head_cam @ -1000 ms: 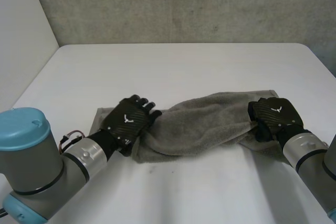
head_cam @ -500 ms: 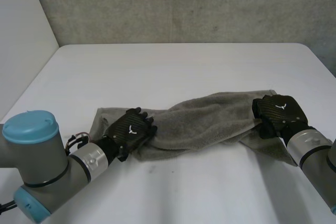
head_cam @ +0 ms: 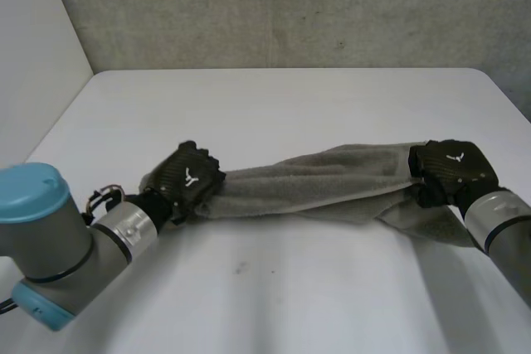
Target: Fold the towel.
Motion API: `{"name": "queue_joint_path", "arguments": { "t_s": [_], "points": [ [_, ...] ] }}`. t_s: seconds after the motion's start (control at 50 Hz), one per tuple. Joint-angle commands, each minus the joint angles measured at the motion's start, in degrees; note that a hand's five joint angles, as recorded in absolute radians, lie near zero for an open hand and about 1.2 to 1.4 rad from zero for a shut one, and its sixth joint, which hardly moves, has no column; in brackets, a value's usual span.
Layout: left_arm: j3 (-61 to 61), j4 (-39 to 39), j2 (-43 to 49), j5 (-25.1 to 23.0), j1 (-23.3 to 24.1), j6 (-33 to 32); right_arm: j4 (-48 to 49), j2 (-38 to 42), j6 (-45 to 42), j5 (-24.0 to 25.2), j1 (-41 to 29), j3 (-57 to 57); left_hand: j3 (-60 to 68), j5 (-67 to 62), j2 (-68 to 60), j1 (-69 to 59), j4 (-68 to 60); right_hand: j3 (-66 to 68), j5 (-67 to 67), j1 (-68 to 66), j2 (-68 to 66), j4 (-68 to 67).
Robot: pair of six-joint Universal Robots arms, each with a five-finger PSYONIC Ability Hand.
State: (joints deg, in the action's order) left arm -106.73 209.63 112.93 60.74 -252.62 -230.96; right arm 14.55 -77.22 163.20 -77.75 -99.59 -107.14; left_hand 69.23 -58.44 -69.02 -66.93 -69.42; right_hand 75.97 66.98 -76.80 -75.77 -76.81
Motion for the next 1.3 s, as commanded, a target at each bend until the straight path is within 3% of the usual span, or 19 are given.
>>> {"name": "queue_joint_path", "arguments": {
  "t_s": [0.02,0.08,0.1,0.14,0.16,0.2,0.24,0.26,0.42,0.48,0.58,0.64,0.76,0.8,0.84,0.96,1.0,1.12,1.3],
  "points": [
    [-2.8,-0.1,-13.7,0.8,-0.1,7.1,-14.3,-5.9,-1.5,4.9,-0.1,8.2,10.8,-11.6,-11.0,-13.1,-10.6,4.0,3.0,-3.2,-4.2,-3.2],
    [-3.0,-0.4,-21.0,2.5,0.1,16.5,-20.1,-7.8,-2.9,6.4,0.3,13.1,10.8,-11.6,-11.0,-13.1,-10.6,4.0,3.0,-3.2,-4.2,-3.2],
    [-3.0,-0.5,-21.0,2.5,0.1,16.5,-20.1,-7.8,-2.9,6.4,0.3,13.1,10.8,-11.6,-11.0,-13.1,-10.6,4.0,3.0,-3.2,-4.2,-3.2],
    [-2.1,-1.1,-28.3,5.7,-0.1,27.8,-25.8,-10.4,-4.3,6.7,0.2,18.2,10.8,-11.6,-11.0,-13.1,-10.6,4.0,3.0,-3.2,-4.2,-3.2],
    [-2.1,-1.1,-28.3,5.7,-0.1,27.8,-25.8,-10.4,-4.3,6.7,0.2,18.2,10.8,-11.6,-11.0,-13.1,-10.6,4.0,3.0,-3.2,-4.2,-3.2],
    [-0.6,-3.3,-34.2,9.4,-0.2,37.8,-28.6,-12.2,-5.1,6.7,0.2,20.8,10.8,-11.6,-11.0,-13.1,-10.6,4.0,3.0,-3.2,-4.2,-3.2],
    [0.3,-5.9,-36.4,11.1,-0.2,41.3,-33.3,-14.5,-6.7,6.7,0.2,26.0,10.8,-11.6,-11.0,-13.1,-10.6,4.0,3.0,-3.2,-4.2,-3.2],
    [0.3,-5.9,-36.5,11.1,-0.2,41.4,-33.4,-14.5,-6.7,6.7,0.2,26.0,10.8,-11.6,-11.0,-13.1,-10.6,4.0,3.0,-3.2,-4.2,-3.2],
    [7.9,-29.4,-37.7,21.0,0.5,44.3,-44.3,-16.0,-10.3,6.4,-0.5,36.4,10.8,-11.6,-11.0,-13.1,-10.6,4.0,3.0,-3.2,-4.2,-3.2],
    [9.3,-31.9,-35.4,23.0,0.5,44.5,-47.0,-14.8,-11.6,6.3,-0.7,37.9,10.8,-11.6,-11.0,-13.1,-10.6,4.0,3.0,-3.2,-4.2,-3.2],
    [14.3,-36.7,-24.4,30.4,1.1,44.6,-47.2,-9.3,-13.0,5.7,-0.9,38.4,10.8,-11.6,-11.0,-13.1,-10.6,4.0,3.0,-3.2,-4.2,-3.2],
    [15.8,-37.1,-21.0,31.3,1.4,44.7,-47.2,-4.7,-13.5,4.7,-2.5,40.3,10.8,-11.6,-11.0,-13.1,-10.6,4.0,3.0,-3.2,-4.2,-3.2],
    [26.3,-37.0,-7.2,32.1,3.3,44.8,-40.6,7.4,-13.8,-2.7,-8.6,49.1,10.8,-11.6,-11.0,-13.1,-10.6,4.0,3.0,-3.2,-4.2,-3.2],
    [35.3,-36.8,-1.1,32.6,4.8,44.9,-37.4,10.5,-13.9,-4.7,-9.9,52.3,10.8,-11.6,-11.0,-13.1,-10.6,4.0,3.0,-3.2,-4.2,-3.2],
    [40.4,-36.8,1.3,33.3,5.7,45.1,-29.8,16.1,-14.1,-7.8,-11.5,59.1,10.8,-11.6,-11.0,-13.1,-10.6,4.0,3.0,-3.2,-4.2,-3.2],
    [58.4,-33.6,5.6,39.1,6.8,48.7,-16.7,19.5,-13.4,-8.8,-12.2,65.7,10.8,-11.6,-11.0,-13.1,-10.6,4.0,3.0,-3.2,-4.2,-3.2],
    [60.7,-31.7,5.5,41.2,6.9,50.7,-7.9,18.7,-13.2,-9.5,-12.3,66.8,10.8,-11.6,-11.0,-13.1,-10.6,4.0,3.0,-3.2,-4.2,-3.2],
    [59.5,-25.0,1.0,47.0,6.9,57.4,0.3,14.6,-12.8,-10.8,-12.3,64.9,10.8,-11.6,-11.0,-13.1,-10.6,4.0,3.0,-3.2,-4.2,-3.2],
    [41.9,-22.4,-2.5,46.2,6.9,58.6,-2.8,10.3,-12.9,-8.0,-12.5,49.4,10.8,-11.6,-11.0,-13.1,-10.6,4.0,3.0,-3.2,-4.2,-3.2]
  ]
}}
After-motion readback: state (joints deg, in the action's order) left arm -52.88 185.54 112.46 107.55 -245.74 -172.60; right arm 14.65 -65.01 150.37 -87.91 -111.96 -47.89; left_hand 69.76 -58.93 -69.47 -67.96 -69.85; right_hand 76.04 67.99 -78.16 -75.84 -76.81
